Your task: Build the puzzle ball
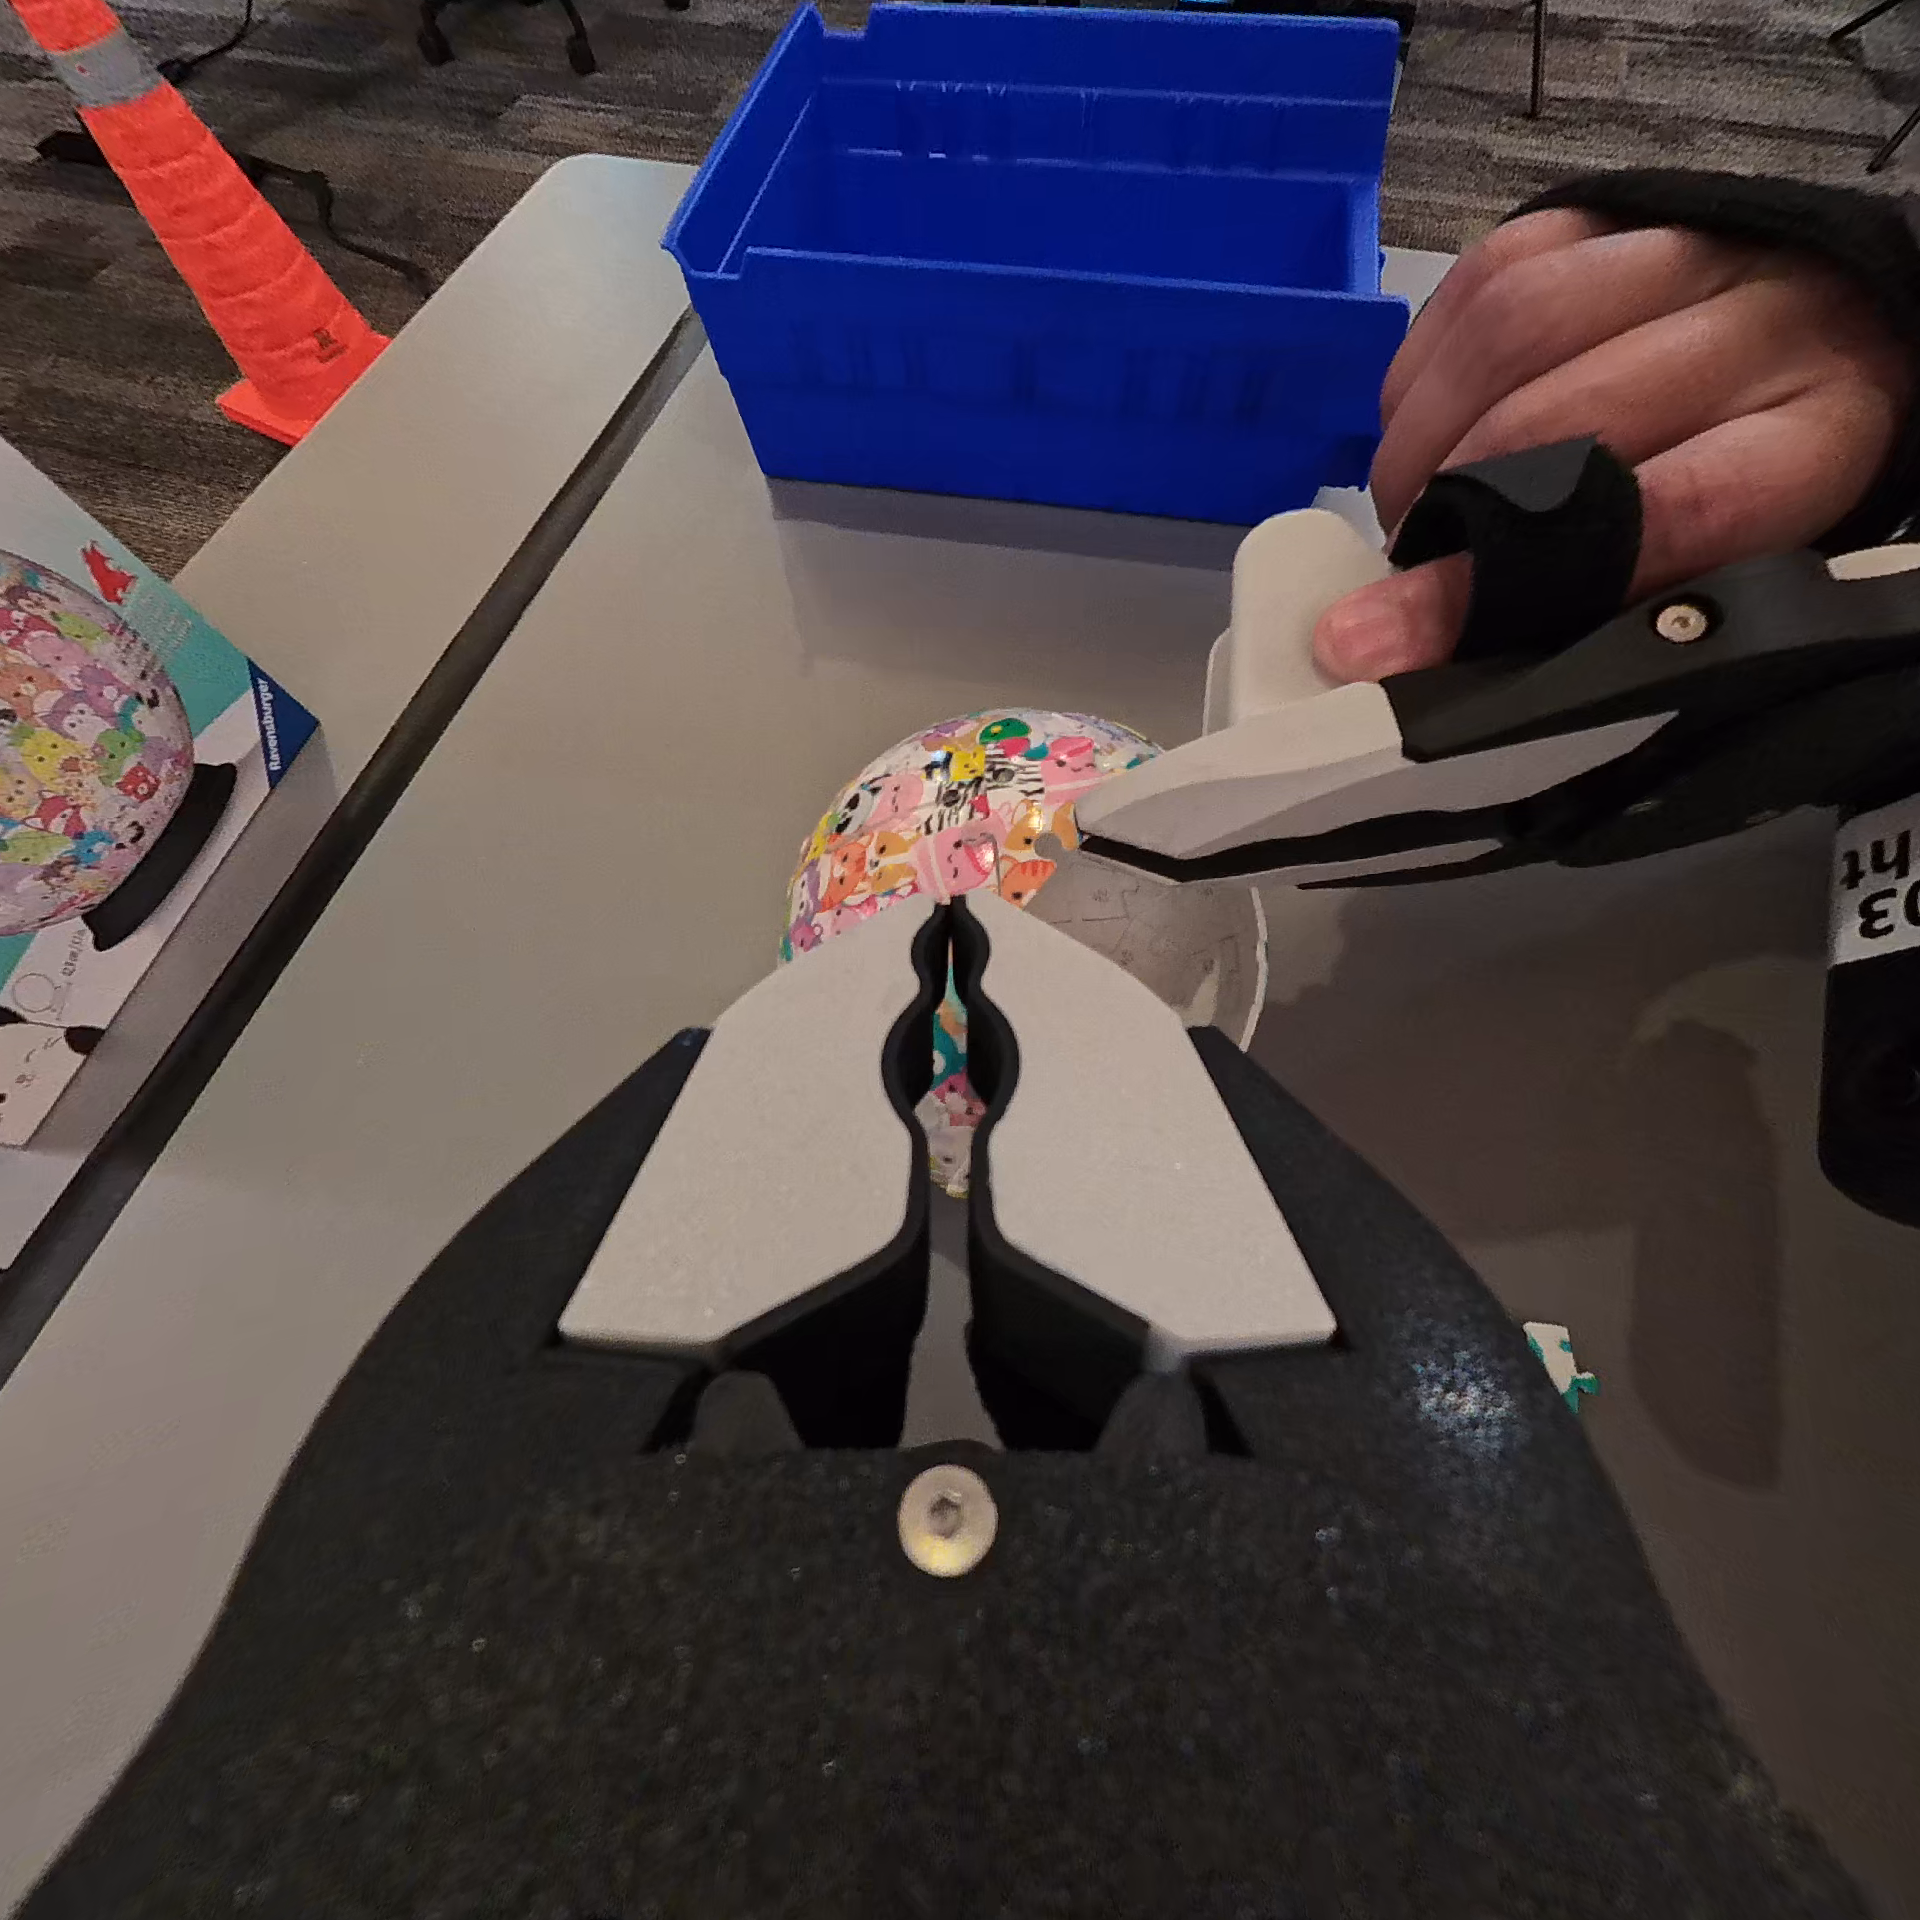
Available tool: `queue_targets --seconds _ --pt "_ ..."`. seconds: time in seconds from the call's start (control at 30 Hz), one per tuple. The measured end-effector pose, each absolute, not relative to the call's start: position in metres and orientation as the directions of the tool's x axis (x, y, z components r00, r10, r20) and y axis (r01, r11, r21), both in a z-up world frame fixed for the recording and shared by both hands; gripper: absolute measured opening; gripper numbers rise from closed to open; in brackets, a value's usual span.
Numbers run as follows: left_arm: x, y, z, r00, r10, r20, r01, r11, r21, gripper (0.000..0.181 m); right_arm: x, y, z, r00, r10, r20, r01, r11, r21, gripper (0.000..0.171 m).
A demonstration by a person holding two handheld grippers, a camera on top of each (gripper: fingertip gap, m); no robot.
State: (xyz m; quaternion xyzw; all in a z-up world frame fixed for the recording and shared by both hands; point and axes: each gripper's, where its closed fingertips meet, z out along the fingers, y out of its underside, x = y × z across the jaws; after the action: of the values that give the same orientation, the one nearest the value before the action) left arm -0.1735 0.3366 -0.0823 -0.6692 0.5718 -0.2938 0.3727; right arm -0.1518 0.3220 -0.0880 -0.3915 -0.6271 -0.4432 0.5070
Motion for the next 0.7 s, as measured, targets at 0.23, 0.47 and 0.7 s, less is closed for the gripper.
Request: queue_targets --seconds 0.23,0.47,0.7 --pt "-0.165 0.338 -0.083 0.160 -0.987 -0.019 -0.548 -0.072 -0.834 0.000 -0.152 0.321 -0.090 -0.167 0.044 0.985 0.940 0.309 0.145 0.002" --pt "-0.157 0.344 -0.078 0.159 -0.987 -0.032 -0.564 -0.065 -0.823 0.000 -0.152 0.322 -0.089 -0.150 0.016 0.989 0.939 0.314 0.137 0.002" --pt "-0.163 0.347 -0.070 0.187 -0.982 -0.041 -0.545 -0.069 -0.836 0.000 -0.151 0.323 -0.084 -0.126 -0.010 0.992 0.941 0.316 0.122 0.002"
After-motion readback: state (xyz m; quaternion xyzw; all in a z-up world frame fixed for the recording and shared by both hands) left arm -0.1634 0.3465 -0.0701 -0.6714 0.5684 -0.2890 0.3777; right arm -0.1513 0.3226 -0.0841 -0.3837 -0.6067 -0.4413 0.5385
